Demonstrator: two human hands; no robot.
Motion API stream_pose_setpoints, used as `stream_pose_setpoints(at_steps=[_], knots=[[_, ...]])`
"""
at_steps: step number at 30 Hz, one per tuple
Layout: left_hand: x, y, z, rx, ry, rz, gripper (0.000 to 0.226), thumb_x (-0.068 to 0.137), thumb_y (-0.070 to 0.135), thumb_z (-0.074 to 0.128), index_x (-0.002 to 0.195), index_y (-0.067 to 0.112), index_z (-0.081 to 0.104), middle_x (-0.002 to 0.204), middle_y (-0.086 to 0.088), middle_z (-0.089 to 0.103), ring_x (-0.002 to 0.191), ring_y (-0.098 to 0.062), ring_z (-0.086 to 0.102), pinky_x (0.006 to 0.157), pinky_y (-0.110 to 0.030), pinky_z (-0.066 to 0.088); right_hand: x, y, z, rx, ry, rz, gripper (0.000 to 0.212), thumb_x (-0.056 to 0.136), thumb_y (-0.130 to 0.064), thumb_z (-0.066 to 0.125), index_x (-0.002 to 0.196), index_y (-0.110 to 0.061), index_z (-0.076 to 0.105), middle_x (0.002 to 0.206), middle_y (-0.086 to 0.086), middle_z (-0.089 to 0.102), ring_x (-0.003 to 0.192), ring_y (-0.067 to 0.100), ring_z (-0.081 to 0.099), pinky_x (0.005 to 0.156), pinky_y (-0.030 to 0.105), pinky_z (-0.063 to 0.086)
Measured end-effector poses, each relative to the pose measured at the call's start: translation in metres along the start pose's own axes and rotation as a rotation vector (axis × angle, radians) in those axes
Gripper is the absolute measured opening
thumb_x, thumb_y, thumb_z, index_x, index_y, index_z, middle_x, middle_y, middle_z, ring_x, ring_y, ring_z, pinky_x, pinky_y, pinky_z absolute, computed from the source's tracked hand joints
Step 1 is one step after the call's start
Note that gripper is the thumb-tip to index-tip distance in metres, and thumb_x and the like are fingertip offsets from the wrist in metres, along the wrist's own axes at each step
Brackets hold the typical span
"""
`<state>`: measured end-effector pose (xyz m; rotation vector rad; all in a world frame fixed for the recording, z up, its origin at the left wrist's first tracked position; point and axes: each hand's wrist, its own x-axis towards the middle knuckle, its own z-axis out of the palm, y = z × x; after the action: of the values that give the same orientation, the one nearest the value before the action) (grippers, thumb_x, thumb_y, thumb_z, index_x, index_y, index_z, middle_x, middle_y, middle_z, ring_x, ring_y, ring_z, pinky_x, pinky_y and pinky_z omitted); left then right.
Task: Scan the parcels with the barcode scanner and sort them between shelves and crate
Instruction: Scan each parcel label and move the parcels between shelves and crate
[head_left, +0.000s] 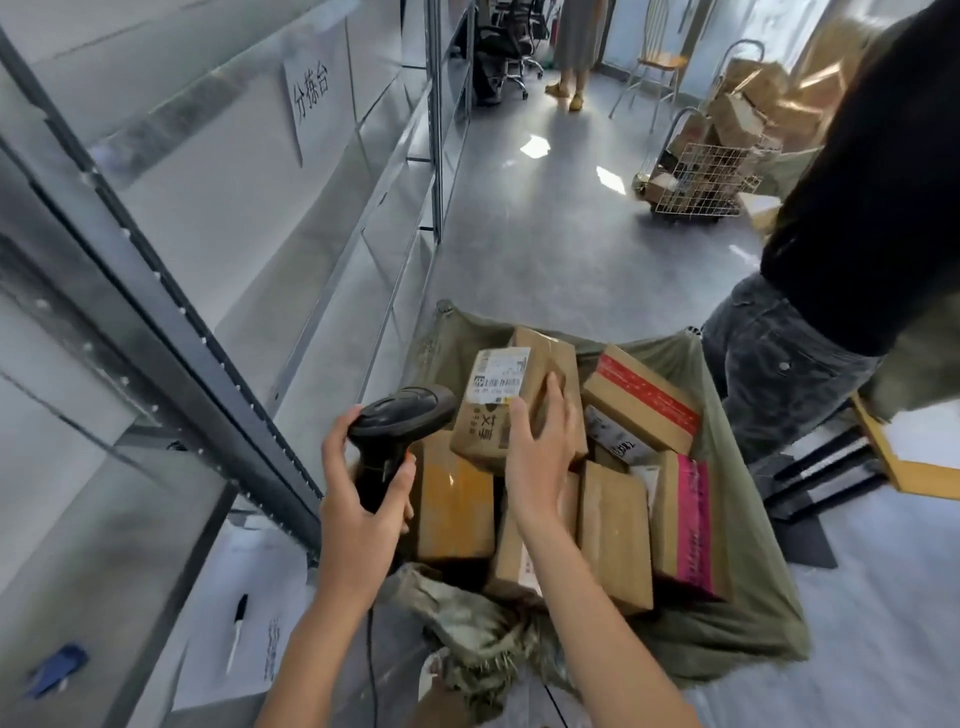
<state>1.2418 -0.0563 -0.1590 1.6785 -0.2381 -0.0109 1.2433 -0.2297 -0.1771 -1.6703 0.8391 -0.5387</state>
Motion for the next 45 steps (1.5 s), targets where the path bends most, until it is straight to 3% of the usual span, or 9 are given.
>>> stream_pose_setpoints(at_steps=[4,8,16,22,29,33,37,40,45], knots=[[0.035,-0.013,-0.008,-0.001,-0.001,-0.063,0.064,0.096,0.011,0.064,0.138,0.048,0.033,0.085,-0.009,0.065,0.056,-0.022,0.060,0.056,-0.038,0.054,0.061,-0.015,0.063,-0.311,-0.008,0.028,0.061,0.102,-0.051,0.042,0.157,-0.038,0.019,0.167,0.003,0.008,0.150,0.036,0.013,0.119,0.053,0.017],[0.057,-0.025,-0.012,0.006,-0.016,-0.106,0.065,0.096,0.009,0.064,0.135,0.052,0.033,0.088,-0.011,0.065,0.055,-0.022,0.061,0.056,-0.034,0.056,0.085,0.001,0.096,-0.593,-0.166,0.108,0.074,0.100,-0.064,0.030,0.160,-0.031,0.003,0.167,0.009,-0.012,0.152,0.041,-0.008,0.119,0.060,0.002],[0.075,-0.031,-0.012,0.044,-0.026,-0.138,0.069,0.095,0.009,0.064,0.130,0.060,0.034,0.086,-0.006,0.067,0.056,-0.022,0.061,0.056,-0.033,0.056,0.085,0.001,0.082,-0.652,-0.203,0.006,0.069,0.103,-0.057,0.033,0.160,-0.032,0.003,0.167,0.006,-0.013,0.152,0.035,-0.014,0.122,0.058,0.000],[0.050,-0.019,-0.020,0.061,0.055,-0.154,0.066,0.095,0.011,0.065,0.132,0.057,0.036,0.079,-0.006,0.065,0.057,-0.021,0.061,0.058,-0.035,0.055,0.061,0.001,0.070,-0.646,-0.272,-0.232,0.068,0.103,-0.052,0.037,0.160,-0.028,0.006,0.168,0.006,-0.001,0.154,0.029,-0.004,0.124,0.048,0.006],[-0.048,-0.012,-0.022,0.167,0.333,-0.229,0.072,0.094,0.013,0.067,0.123,0.070,0.035,0.090,-0.014,0.067,0.055,-0.016,0.061,0.059,-0.039,0.052,0.007,0.009,0.036,-0.671,-0.516,-0.523,0.064,0.104,-0.050,0.036,0.160,-0.026,0.016,0.168,0.005,0.002,0.155,0.028,-0.003,0.126,0.046,0.007],[-0.140,-0.015,-0.011,0.135,0.563,-0.303,0.065,0.092,0.013,0.070,0.124,0.061,0.039,0.087,-0.020,0.068,0.050,-0.020,0.059,0.058,-0.038,0.053,-0.047,0.028,0.006,-0.658,-0.608,-0.902,0.059,0.100,-0.047,0.037,0.152,-0.020,0.037,0.157,0.013,0.038,0.145,0.033,0.035,0.118,0.048,0.027],[-0.241,-0.013,0.007,0.131,0.817,-0.384,0.075,0.092,0.011,0.070,0.109,0.076,0.038,0.071,-0.016,0.066,0.051,-0.026,0.056,0.052,-0.031,0.049,-0.103,0.046,-0.028,-0.585,-0.772,-1.220,0.056,0.099,-0.046,0.039,0.146,-0.017,0.046,0.149,0.014,0.049,0.139,0.032,0.046,0.113,0.047,0.036],[-0.305,0.010,0.006,0.185,0.977,-0.399,0.073,0.094,0.014,0.069,0.110,0.077,0.036,0.070,-0.016,0.066,0.053,-0.027,0.057,0.059,-0.041,0.052,-0.145,0.035,-0.042,-0.484,-0.911,-1.343,0.055,0.100,-0.043,0.039,0.147,-0.015,0.045,0.151,0.014,0.047,0.141,0.032,0.043,0.114,0.048,0.039],[-0.381,0.060,-0.008,0.289,1.138,-0.279,0.067,0.096,0.011,0.065,0.121,0.065,0.036,0.080,-0.013,0.065,0.052,-0.014,0.057,0.054,-0.035,0.052,-0.230,0.023,-0.055,-0.313,-1.114,-1.446,0.054,0.095,-0.035,0.053,0.144,-0.011,0.050,0.148,0.016,0.050,0.137,0.035,0.048,0.111,0.049,0.039]])
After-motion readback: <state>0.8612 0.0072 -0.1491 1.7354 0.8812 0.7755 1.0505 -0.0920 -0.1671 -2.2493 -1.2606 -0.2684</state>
